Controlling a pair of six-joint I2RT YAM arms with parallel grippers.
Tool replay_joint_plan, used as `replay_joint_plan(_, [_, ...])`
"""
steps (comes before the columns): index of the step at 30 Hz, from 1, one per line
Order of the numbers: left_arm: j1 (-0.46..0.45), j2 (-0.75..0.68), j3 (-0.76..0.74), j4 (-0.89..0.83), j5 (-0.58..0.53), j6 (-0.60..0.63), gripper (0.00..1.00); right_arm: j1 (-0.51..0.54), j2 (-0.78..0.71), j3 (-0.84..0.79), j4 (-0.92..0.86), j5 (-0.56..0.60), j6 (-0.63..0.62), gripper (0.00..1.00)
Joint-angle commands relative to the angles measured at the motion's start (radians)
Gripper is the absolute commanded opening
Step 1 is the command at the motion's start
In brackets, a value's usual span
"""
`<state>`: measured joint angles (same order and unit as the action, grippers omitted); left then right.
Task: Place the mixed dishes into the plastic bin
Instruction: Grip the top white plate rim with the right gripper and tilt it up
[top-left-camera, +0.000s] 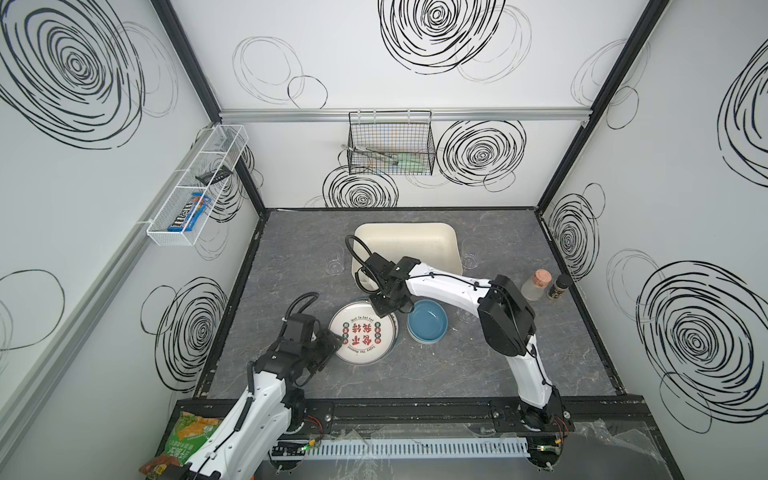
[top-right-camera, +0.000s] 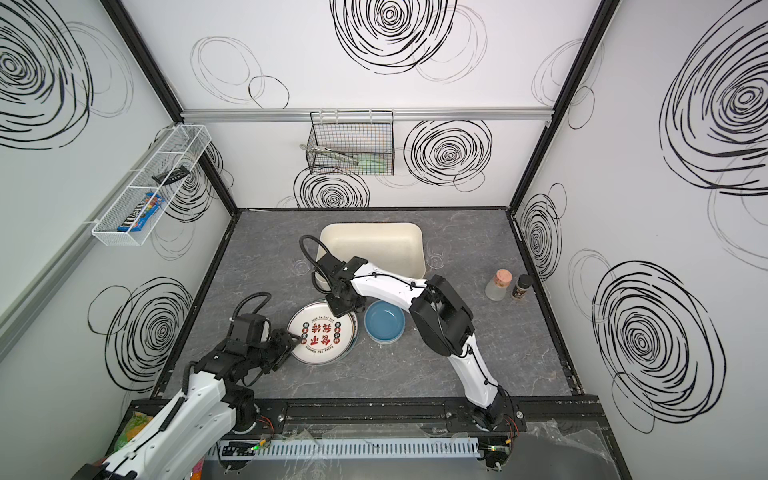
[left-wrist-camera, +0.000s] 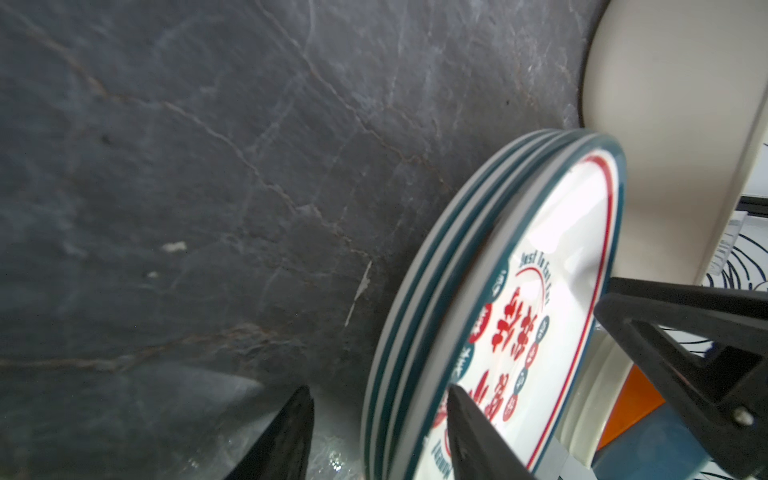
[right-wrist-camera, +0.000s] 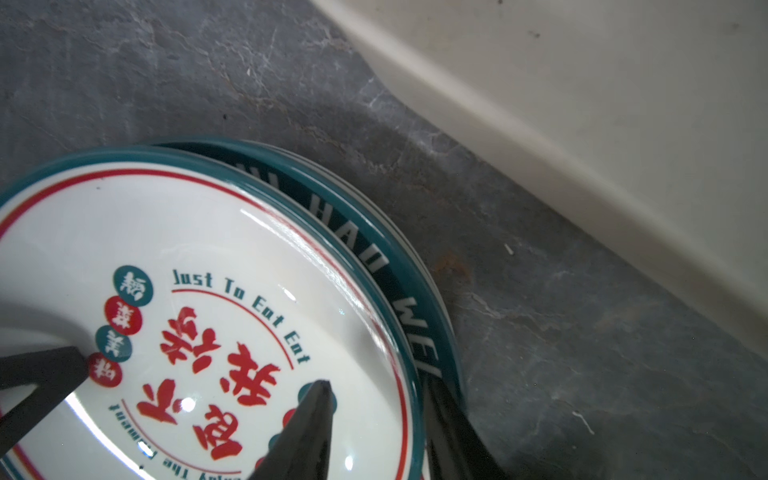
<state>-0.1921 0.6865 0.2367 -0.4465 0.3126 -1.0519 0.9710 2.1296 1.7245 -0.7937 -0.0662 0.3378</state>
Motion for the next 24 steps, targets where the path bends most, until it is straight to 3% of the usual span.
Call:
replay_joint_plan(1, [-0.007, -0.01, 0.035, -0.02, -0.026, -0.008, 0.56, 0.016, 0.003, -0.011, 0.003, -0.03, -0.002, 0.4])
replay_joint_plan(24, [-0.019, -0.048, 0.115, -0.123, -0.064, -0.021, 0.31, 0.018, 0.01, -0.026, 0.026, -0.074, -0.006, 0.34])
